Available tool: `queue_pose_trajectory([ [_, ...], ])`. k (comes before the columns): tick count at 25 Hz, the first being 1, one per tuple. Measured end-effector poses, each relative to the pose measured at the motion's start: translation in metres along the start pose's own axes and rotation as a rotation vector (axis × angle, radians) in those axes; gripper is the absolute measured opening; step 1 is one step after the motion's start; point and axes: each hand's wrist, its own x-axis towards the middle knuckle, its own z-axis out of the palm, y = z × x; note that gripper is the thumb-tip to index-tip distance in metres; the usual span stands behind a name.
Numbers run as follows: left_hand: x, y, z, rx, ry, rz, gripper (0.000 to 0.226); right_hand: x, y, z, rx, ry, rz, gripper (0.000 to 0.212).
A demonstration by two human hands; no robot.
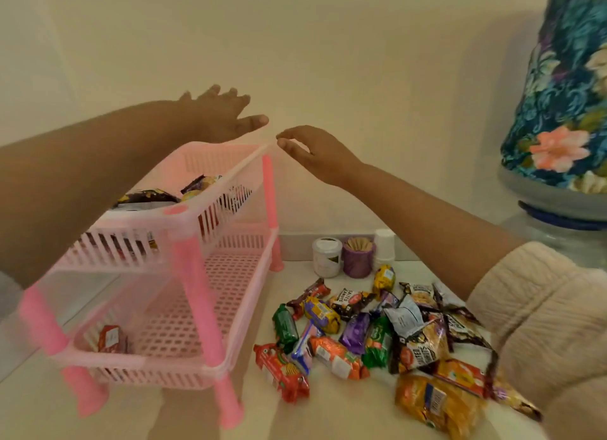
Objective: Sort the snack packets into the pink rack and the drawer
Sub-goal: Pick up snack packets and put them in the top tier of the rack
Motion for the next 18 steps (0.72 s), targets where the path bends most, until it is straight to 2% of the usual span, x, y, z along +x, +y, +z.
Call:
queue_pose_trajectory([
  [2,0.001,0.036,0.0,-0.009,0.023,0.075,0.101,-0.023,0.009,-0.018,-0.075,-0.016,0.012,0.043],
  [5,0.0,0.086,0.017,-0.056,0.0,0.161,0.087,-0.064,0.03,-0.049,-0.192,-0.043,0.06,0.044],
  [13,-0.021,0.215,0.082,-0.207,-0.084,0.37,0.082,-0.196,0.1,-0.102,-0.165,-0.062,0.342,0.05],
  [18,-0.084,0.275,0.162,-0.078,-0.145,0.634,0.084,-0.301,0.14,-0.099,-0.153,-0.135,0.511,0.051],
])
